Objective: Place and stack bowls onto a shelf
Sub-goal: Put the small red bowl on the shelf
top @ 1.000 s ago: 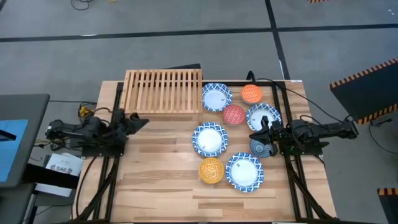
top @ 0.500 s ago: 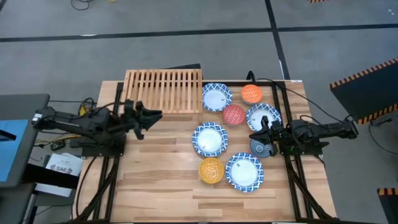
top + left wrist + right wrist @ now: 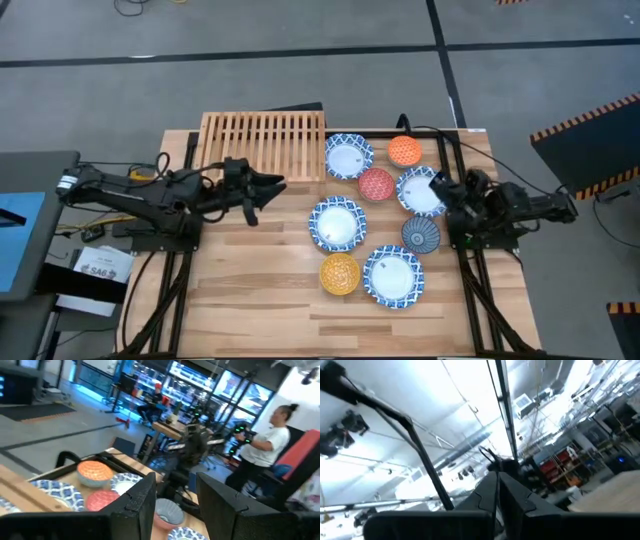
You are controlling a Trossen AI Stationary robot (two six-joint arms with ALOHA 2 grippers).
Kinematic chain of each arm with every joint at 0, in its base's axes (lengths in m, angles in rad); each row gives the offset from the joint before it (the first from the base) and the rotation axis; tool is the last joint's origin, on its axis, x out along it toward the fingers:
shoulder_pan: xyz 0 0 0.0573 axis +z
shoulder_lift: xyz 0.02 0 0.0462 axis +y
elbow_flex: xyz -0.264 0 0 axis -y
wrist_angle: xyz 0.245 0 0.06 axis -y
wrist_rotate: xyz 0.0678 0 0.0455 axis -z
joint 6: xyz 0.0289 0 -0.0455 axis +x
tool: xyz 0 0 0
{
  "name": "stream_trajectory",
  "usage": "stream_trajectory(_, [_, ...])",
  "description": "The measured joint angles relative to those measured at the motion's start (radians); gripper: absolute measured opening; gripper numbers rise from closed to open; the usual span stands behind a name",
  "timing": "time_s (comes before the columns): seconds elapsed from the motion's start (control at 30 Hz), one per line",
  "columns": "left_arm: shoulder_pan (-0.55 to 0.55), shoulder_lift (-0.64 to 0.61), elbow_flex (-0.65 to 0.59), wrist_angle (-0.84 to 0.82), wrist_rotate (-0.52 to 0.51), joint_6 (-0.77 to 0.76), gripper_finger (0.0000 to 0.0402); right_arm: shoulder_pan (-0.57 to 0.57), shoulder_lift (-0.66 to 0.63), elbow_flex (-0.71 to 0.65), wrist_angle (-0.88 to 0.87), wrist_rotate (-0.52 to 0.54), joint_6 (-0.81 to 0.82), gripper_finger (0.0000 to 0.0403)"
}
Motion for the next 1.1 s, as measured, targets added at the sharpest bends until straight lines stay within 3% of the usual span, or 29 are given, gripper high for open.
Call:
stream_trajectory(0.27, [0.0, 0.004, 0.001, 0.02, -0.042, 0.013, 0.0124, -0.013, 0.364, 0.296, -0.152, 0.131, -0.026, 0.0056])
stream_trajectory(0.4, [0.0, 0.004, 0.001, 0.022, -0.042, 0.032, 0.0124, -0.058, 0.527, 0.461, -0.449, 0.162, 0.055, 0.0093])
stream_trajectory(0.63, [0.0, 0.004, 0.001, 0.012, -0.042, 0.07, 0.0124, -0.217, 0.695, 0.705, -1.07, 0.195, 0.303, 0.0201])
stream_trajectory(0.8, [0.0, 0.004, 0.001, 0.008, -0.041, 0.093, 0.0124, -0.357, 0.859, 0.805, -1.397, 0.061, 0.486, 0.0233])
stream_trajectory(1.1, [0.0, -0.008, 0.001, -0.042, -0.04, 0.087, 0.0124, -0.45, 1.149, 0.812, -1.531, -0.095, 0.493, 0.0228])
